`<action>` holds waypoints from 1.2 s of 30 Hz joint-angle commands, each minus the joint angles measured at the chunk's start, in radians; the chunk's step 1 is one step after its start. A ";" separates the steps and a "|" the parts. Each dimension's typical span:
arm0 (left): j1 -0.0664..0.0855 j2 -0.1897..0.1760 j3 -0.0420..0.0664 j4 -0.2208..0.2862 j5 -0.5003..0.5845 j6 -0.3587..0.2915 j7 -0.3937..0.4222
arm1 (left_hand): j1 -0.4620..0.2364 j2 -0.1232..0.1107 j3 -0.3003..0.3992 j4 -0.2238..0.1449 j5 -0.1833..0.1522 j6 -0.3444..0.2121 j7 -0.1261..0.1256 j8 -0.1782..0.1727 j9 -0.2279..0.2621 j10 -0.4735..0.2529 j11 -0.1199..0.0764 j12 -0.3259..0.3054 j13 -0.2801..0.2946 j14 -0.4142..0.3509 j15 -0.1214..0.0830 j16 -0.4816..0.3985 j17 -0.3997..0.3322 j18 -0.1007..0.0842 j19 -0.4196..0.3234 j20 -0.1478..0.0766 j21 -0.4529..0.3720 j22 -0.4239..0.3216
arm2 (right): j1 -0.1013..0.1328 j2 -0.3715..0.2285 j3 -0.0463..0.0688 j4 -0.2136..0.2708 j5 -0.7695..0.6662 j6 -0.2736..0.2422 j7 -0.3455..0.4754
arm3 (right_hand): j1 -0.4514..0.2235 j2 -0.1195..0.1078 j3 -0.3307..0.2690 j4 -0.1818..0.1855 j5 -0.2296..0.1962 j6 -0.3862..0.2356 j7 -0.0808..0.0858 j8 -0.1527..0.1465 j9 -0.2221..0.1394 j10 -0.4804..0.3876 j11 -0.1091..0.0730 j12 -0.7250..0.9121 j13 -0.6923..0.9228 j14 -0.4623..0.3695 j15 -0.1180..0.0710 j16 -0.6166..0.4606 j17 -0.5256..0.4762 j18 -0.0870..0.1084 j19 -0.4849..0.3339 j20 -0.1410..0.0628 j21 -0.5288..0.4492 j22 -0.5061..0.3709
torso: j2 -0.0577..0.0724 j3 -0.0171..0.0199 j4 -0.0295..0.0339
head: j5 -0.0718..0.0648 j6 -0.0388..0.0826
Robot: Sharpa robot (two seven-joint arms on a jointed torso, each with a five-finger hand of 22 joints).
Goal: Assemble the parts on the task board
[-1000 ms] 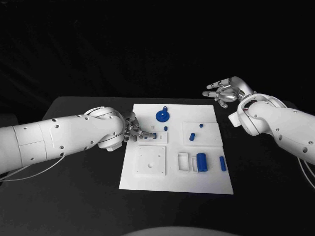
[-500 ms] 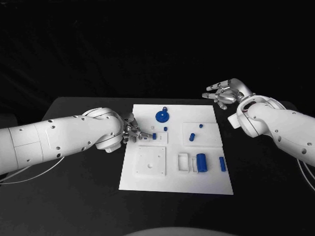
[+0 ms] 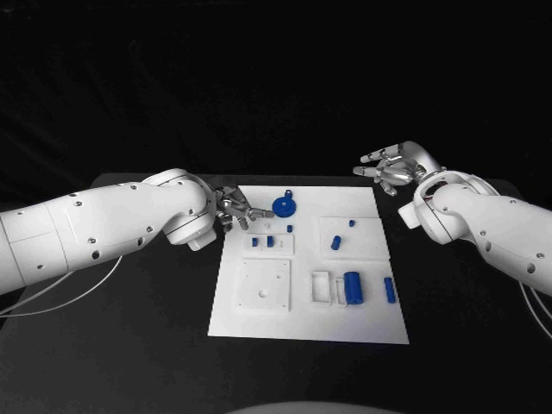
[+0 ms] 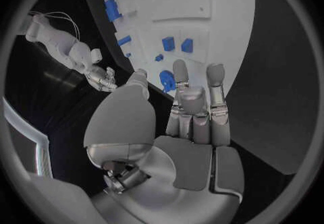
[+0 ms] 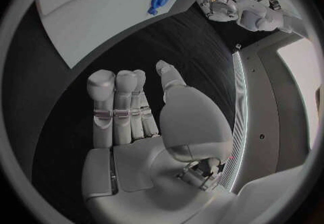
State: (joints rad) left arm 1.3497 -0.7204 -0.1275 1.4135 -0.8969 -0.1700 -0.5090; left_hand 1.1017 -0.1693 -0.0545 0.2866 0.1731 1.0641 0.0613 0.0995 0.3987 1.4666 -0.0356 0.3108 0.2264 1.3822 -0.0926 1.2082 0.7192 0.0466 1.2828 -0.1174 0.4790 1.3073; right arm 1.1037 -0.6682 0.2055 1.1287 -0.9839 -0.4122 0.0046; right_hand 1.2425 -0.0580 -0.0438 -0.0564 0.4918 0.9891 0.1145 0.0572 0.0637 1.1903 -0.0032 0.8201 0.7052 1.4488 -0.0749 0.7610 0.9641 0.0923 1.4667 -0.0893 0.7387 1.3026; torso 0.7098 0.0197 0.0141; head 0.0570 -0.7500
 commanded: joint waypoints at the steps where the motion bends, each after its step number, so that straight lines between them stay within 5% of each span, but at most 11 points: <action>1: 0.007 0.004 0.003 -0.006 0.049 -0.022 0.039 | 0.003 -0.012 -0.003 0.000 -0.028 -0.025 0.006 0.045 -0.086 0.007 0.011 -0.015 -0.018 -0.005 0.005 -0.006 -0.004 0.013 0.002 0.010 -0.008 0.018 | -0.001 0.001 0.001 0.000 0.005 0.012 0.008 | -0.014 0.000 -0.002 0.008 0.004 -0.008 -0.001 0.006 0.002 0.002 -0.002 -0.003 -0.001 0.004 -0.002 -0.006 0.001 0.017 0.054 -0.006 -0.004 0.000 | 0.001 0.0011 -0.0001 | 0.001 0.005; 3: 0.010 0.008 0.004 -0.011 0.041 -0.025 0.044 | 0.020 -0.003 0.002 -0.002 -0.026 -0.033 0.008 0.064 -0.113 -0.004 0.015 -0.021 -0.025 -0.011 0.009 -0.011 -0.011 0.013 -0.001 0.012 -0.011 0.017 | -0.001 0.001 0.001 0.000 0.005 0.011 0.008 | -0.014 0.000 -0.002 0.008 0.004 -0.008 -0.001 0.006 0.002 0.002 -0.002 -0.003 -0.001 0.004 -0.002 -0.006 0.001 0.017 0.054 -0.006 -0.004 0.000 | 0.001 0.0012 0.0004 | 0.000 0.007; 5: 0.012 0.015 0.004 -0.021 0.017 -0.027 0.057 | 0.069 0.035 0.006 -0.031 -0.002 -0.037 0.013 0.080 -0.138 -0.030 0.022 -0.039 -0.046 -0.040 0.017 -0.039 -0.051 0.013 -0.016 0.020 -0.033 0.012 | -0.001 0.000 0.001 0.000 0.005 0.011 0.008 | -0.014 0.000 -0.002 0.008 0.004 -0.008 -0.001 0.006 0.002 0.002 -0.002 -0.003 -0.001 0.004 -0.002 -0.006 0.001 0.017 0.054 -0.006 -0.004 0.000 | 0.001 0.0013 0.0013 | -0.001 0.009; 6: 0.013 0.020 0.005 -0.028 -0.001 -0.028 0.070 | 0.140 0.076 0.026 -0.083 0.090 -0.042 0.019 0.079 -0.146 -0.066 0.033 -0.066 -0.065 -0.066 0.024 -0.058 -0.067 0.011 -0.032 0.026 -0.048 0.007 | -0.001 0.000 0.001 0.000 0.006 0.011 0.009 | -0.012 0.000 -0.002 0.008 0.003 -0.007 -0.001 0.006 0.002 0.002 -0.002 -0.003 -0.001 0.004 -0.002 -0.006 0.000 0.018 0.054 -0.006 -0.006 -0.001 | 0.001 0.0007 0.0020 | -0.002 0.010; 7: 0.014 0.026 0.005 -0.036 -0.017 -0.029 0.089 | 0.171 0.101 0.020 -0.119 0.106 -0.046 0.026 0.074 -0.162 -0.078 0.039 -0.083 -0.084 -0.078 0.029 -0.068 -0.076 0.011 -0.041 0.031 -0.060 0.003 | -0.001 0.000 0.001 0.000 0.006 0.011 0.009 | -0.011 0.001 -0.001 0.008 0.002 -0.005 -0.002 0.006 0.002 0.002 -0.002 -0.003 -0.001 0.004 -0.002 -0.006 0.000 0.018 0.054 -0.006 -0.005 -0.001 | 0.000 0.0009 0.0022 | -0.002 0.011; 11: 0.015 0.054 0.000 -0.070 -0.079 -0.053 0.204 | 0.338 0.151 0.073 -0.242 0.056 -0.027 0.042 0.053 -0.233 -0.169 0.070 -0.185 -0.164 -0.148 0.058 -0.141 -0.151 0.013 -0.088 0.057 -0.127 -0.024 | -0.001 0.000 0.001 0.001 0.011 0.007 0.015 | -0.010 0.004 0.002 0.007 0.002 0.000 -0.002 0.006 0.002 -0.001 -0.002 -0.006 -0.003 0.003 -0.002 -0.007 0.000 0.018 0.053 -0.006 -0.009 -0.002 | 0.001 0.0007 0.0008 | -0.001 0.018; 17: 0.015 0.097 -0.026 -0.109 -0.221 -0.104 0.425 | 0.380 0.127 0.199 -0.356 0.040 0.054 0.039 -0.036 -0.319 -0.217 0.095 -0.249 -0.166 -0.148 0.071 -0.151 -0.226 0.044 -0.093 0.074 -0.140 0.013 | -0.001 0.000 0.001 0.001 0.015 0.000 0.026 | -0.012 0.003 0.012 0.001 0.004 0.003 -0.003 0.006 0.002 0.002 -0.003 -0.037 -0.025 0.001 -0.002 -0.009 -0.001 0.017 0.053 -0.007 -0.015 -0.002 | 0.002 -0.0017 0.0005 | -0.011 0.025; 22: 0.014 0.132 -0.054 -0.139 -0.352 -0.110 0.511 | 0.351 0.099 0.226 -0.377 -0.004 0.043 0.033 -0.036 -0.329 -0.253 0.099 -0.251 -0.167 -0.117 0.070 -0.117 -0.237 0.052 -0.072 0.076 -0.130 0.020 | -0.001 0.000 0.001 0.001 0.019 -0.010 0.036 | -0.009 -0.001 0.026 -0.017 0.006 0.007 -0.005 0.007 0.002 0.039 -0.002 -0.176 -0.110 -0.007 -0.002 -0.012 -0.003 0.017 0.050 -0.005 -0.037 -0.005 | 0.002 -0.0018 0.0010 | -0.014 0.026; 27: 0.010 0.161 -0.079 -0.166 -0.447 -0.100 0.539 | 0.334 0.074 0.244 -0.385 -0.009 0.034 0.031 -0.036 -0.329 -0.270 0.101 -0.252 -0.167 -0.080 0.063 -0.088 -0.251 0.055 -0.043 0.071 -0.121 0.021 | -0.001 0.001 0.001 0.002 0.025 -0.018 0.049 | -0.019 0.009 0.051 -0.022 0.012 0.017 0.000 0.006 0.002 0.065 0.002 -0.374 -0.254 -0.018 0.004 -0.021 -0.009 0.022 0.044 -0.002 -0.092 -0.019 | 0.003 -0.0018 0.0007 | -0.018 0.027; 31: 0.004 0.180 -0.089 -0.185 -0.506 -0.089 0.546 | 0.329 0.063 0.256 -0.390 -0.007 0.023 0.028 -0.036 -0.330 -0.297 0.101 -0.252 -0.167 -0.043 0.058 -0.069 -0.258 0.059 -0.016 0.067 -0.108 0.021 | -0.001 0.002 0.001 0.003 0.030 -0.023 0.057 | -0.031 0.000 0.079 -0.036 0.012 0.027 -0.002 0.006 0.002 0.144 0.020 -0.594 -0.441 -0.019 0.010 -0.026 -0.020 0.028 0.046 0.007 -0.137 -0.035 | 0.004 -0.0018 0.0005 | -0.019 0.028; 36: -0.003 0.201 -0.093 -0.204 -0.548 -0.070 0.550 | 0.323 0.056 0.272 -0.396 -0.002 0.018 0.025 -0.036 -0.329 -0.315 0.100 -0.252 -0.167 0.002 0.051 -0.058 -0.267 0.067 0.018 0.061 -0.086 0.021 | -0.001 0.004 0.001 0.004 0.033 -0.026 0.062 | -0.042 0.000 0.091 -0.039 0.016 0.025 0.004 0.006 0.002 0.156 0.023 -0.673 -0.507 -0.020 0.015 -0.025 -0.023 0.033 0.048 0.007 -0.149 -0.038 | 0.003 -0.0016 0.0007 | -0.022 0.026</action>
State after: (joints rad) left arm 1.3471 -0.5239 -0.2213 1.2125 -1.3667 -0.2530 0.0029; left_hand 1.4255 -0.1046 0.2104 -0.1080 0.1692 1.0863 0.0869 0.0667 0.0697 1.1548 0.0639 0.0644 0.0603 1.3813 -0.0414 1.1464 0.4526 0.1013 1.2957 -0.0565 0.3908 1.3079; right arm 1.1035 -0.6657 0.2055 1.1307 -0.9579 -0.4296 0.0423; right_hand 1.2129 -0.0575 0.0409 -0.0962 0.5037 1.0131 0.1133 0.0606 0.0645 1.3460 0.0160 0.1533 0.2028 1.4320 -0.0661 0.7407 0.9421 0.1153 1.4670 -0.0891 0.5933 1.2652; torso 0.7130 0.0178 0.0147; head 0.0363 -0.7232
